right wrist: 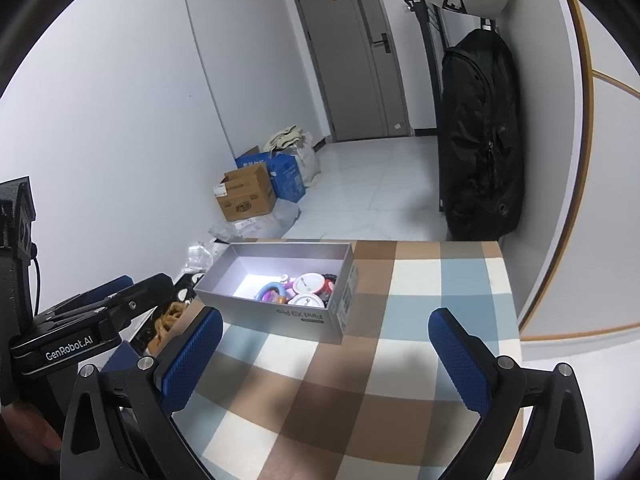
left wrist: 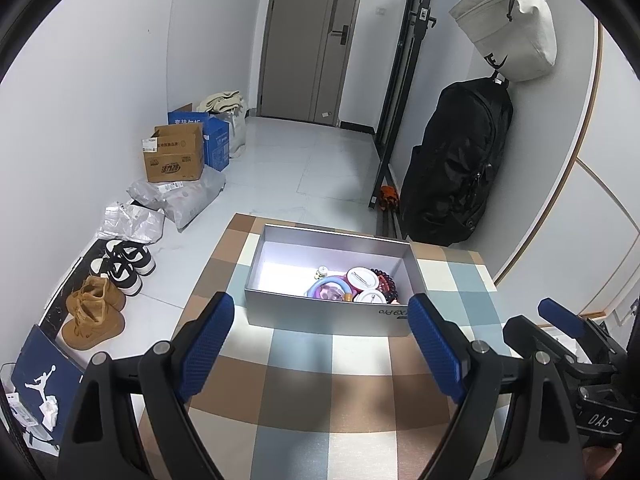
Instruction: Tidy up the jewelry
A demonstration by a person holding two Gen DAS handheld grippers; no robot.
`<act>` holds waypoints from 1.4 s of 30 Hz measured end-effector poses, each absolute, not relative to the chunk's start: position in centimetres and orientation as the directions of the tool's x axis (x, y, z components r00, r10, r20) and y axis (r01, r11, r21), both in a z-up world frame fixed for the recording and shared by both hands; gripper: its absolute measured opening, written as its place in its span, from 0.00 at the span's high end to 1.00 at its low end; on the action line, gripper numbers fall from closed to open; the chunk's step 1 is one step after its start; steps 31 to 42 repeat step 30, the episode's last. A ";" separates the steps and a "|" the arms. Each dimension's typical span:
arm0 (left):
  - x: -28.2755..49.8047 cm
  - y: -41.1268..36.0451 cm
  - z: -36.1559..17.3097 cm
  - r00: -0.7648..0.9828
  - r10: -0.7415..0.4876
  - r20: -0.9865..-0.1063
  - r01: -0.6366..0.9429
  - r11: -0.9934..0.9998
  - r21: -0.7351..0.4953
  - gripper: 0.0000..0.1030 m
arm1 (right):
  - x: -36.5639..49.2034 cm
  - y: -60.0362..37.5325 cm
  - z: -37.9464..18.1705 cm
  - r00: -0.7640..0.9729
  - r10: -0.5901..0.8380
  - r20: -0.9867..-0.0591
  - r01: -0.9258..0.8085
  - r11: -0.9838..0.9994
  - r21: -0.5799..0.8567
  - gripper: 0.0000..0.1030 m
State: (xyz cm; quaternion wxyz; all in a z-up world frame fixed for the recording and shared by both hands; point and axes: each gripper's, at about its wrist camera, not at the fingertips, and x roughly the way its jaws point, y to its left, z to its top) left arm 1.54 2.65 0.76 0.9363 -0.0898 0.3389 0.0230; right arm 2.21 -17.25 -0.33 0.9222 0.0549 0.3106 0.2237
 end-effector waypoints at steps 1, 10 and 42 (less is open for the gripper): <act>1.5 2.7 0.8 0.768 -0.020 -0.640 -0.104 0.982 -0.155 0.17 | 2.2 -17.2 -0.3 0.707 0.447 -0.548 -0.380 0.894 0.238 0.00; 1.5 2.7 0.8 0.767 -0.023 -0.641 -0.105 0.981 -0.161 0.17 | 2.1 -17.4 -0.2 0.717 0.438 -0.542 -0.370 0.898 0.237 0.00; 1.3 2.3 1.2 0.792 -0.058 -0.608 -0.060 0.983 -0.171 0.17 | 2.1 -17.1 -0.2 0.717 0.436 -0.544 -0.372 0.899 0.230 0.00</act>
